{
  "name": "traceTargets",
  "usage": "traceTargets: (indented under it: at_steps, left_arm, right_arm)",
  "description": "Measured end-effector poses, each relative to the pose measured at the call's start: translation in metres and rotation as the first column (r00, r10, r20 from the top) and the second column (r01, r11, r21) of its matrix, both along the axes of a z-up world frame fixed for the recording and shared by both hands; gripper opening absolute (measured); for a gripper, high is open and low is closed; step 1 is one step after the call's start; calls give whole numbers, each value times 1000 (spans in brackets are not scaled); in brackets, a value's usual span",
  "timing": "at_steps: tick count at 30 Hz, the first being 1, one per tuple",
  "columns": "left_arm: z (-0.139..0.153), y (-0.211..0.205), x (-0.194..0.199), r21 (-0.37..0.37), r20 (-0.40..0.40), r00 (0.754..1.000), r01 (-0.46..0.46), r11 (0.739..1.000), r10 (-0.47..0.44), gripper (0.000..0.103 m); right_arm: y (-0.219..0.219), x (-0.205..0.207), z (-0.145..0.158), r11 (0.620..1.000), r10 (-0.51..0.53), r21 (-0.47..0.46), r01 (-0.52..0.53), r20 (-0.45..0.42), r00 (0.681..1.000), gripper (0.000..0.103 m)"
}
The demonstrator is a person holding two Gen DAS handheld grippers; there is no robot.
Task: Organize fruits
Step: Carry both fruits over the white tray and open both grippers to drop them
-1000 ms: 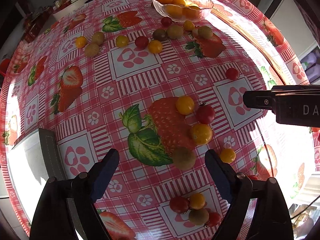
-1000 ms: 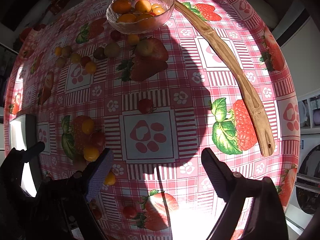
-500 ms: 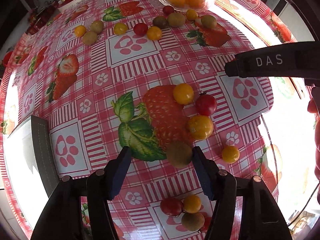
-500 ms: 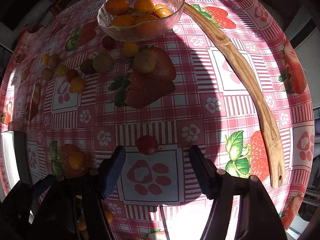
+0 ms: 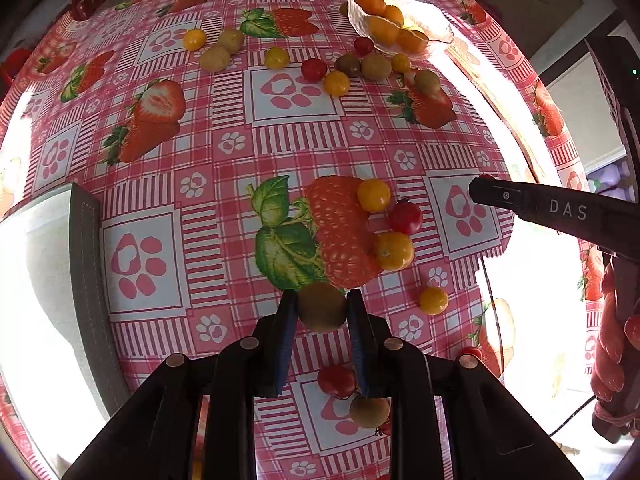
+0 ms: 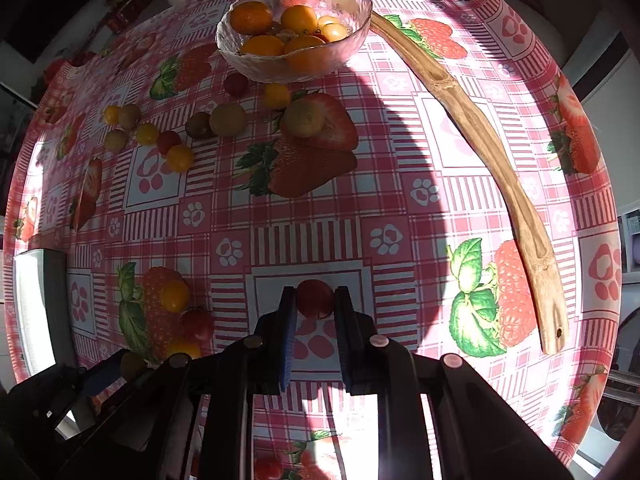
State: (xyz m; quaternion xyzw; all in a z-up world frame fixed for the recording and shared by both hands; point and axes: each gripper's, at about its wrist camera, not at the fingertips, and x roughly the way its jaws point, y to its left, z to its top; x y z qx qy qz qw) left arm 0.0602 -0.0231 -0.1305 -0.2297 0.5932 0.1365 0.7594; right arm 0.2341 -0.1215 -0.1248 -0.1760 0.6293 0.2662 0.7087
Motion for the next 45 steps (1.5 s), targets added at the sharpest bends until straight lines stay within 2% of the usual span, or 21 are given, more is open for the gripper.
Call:
traceTargets:
  at_steps: [6, 13, 18, 23, 28, 34, 40, 45]
  left_arm:
    - [17, 30, -34, 3, 20, 998, -59, 998, 59, 26]
    - [33, 61, -78, 21, 30, 988, -150, 988, 150, 26]
    - [41, 95, -115, 52, 32, 973, -232, 971, 230, 26]
    - [37, 136, -158, 103, 9, 951, -308, 946, 309, 26]
    - [21, 174, -190, 142, -30, 932, -354, 924, 361, 26]
    - [-1, 200, -199, 157, -54, 922, -371, 915, 383, 26]
    - [-12, 198, -200, 164, -67, 929, -349, 923, 363, 26]
    - [-15, 188, -202, 198, -77, 944, -300, 933, 320, 27]
  right_arm:
    - [5, -28, 21, 998, 46, 41, -45, -9, 999, 21]
    - [32, -65, 39, 991, 122, 59, -121, -18, 992, 21]
    - [71, -105, 45, 976, 209, 76, -206, -37, 977, 21]
    - [122, -151, 47, 944, 318, 117, -310, -62, 946, 21]
    - [179, -197, 37, 911, 400, 155, -383, -102, 911, 21]
    - [227, -229, 11, 889, 455, 130, -439, -137, 880, 21]
    - [249, -237, -13, 889, 457, 81, -450, -152, 876, 21]
    - [261, -242, -29, 885, 463, 37, -464, -157, 872, 23]
